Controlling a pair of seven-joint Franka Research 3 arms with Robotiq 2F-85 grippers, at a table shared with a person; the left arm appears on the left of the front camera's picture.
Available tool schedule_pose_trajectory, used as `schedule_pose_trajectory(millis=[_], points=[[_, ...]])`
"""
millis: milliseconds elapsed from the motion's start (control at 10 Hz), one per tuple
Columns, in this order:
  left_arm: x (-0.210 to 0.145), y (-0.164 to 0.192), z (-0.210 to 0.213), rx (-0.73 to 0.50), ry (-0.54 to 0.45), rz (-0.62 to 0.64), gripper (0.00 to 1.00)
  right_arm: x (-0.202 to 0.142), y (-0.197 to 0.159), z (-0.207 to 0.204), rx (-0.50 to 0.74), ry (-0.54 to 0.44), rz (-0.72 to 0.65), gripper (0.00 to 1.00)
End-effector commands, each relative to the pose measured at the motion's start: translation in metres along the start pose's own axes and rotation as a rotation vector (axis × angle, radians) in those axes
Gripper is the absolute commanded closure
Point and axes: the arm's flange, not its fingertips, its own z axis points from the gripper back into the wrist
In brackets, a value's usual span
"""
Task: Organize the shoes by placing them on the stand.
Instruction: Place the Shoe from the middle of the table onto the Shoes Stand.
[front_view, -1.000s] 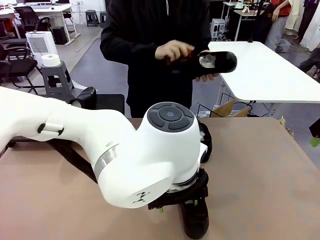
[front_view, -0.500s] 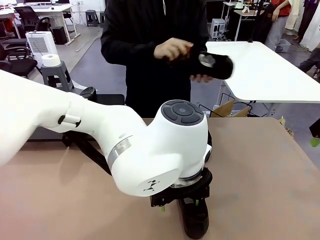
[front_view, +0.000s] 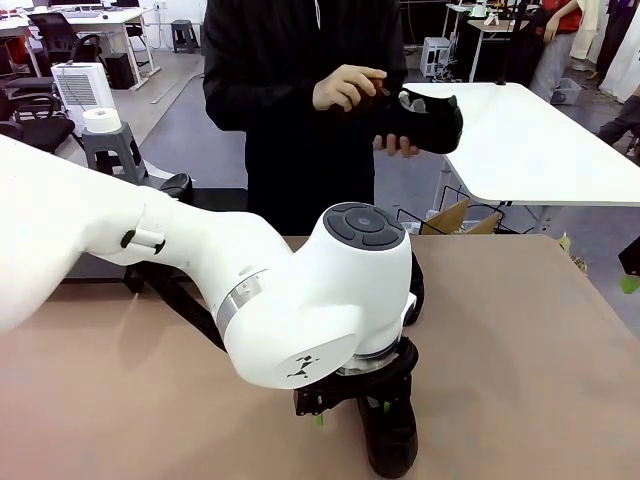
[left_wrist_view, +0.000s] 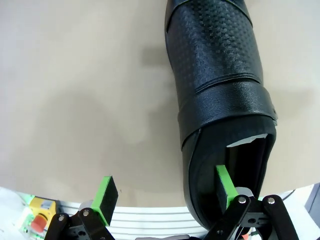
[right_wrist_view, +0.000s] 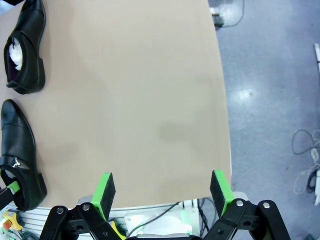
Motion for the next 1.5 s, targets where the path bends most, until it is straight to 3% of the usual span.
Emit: schedule_pose_trajectory(millis=[0,100,500,600,1400], points=[[0.0,-0.002,-0.007,-0.022,0.015,-0.01,0.0,0.0,0.0,0.0,0.008,-0.002,0.007,0.0],[-0.001,-0.002,-0.008,-0.013,0.014,-0.015,0.12,0.0,0.0,0.0,0.008,-0.002,0.007,0.0],[-0.003,-0.002,-0.006,-0.008,0.016,-0.009,0.9,0.0,0.0,0.0,0.008,-0.002,0.007,0.0],[-0.003,-0.002,-0.006,-0.009,0.015,-0.009,1.0,0.0,0.0,0.0,0.008,-0.002,0.007,0.0],[-0.007,-0.006,0.007,-0.039,0.026,-0.033,1.0,0.0,0.0,0.0,0.008,-0.002,0.007,0.0]])
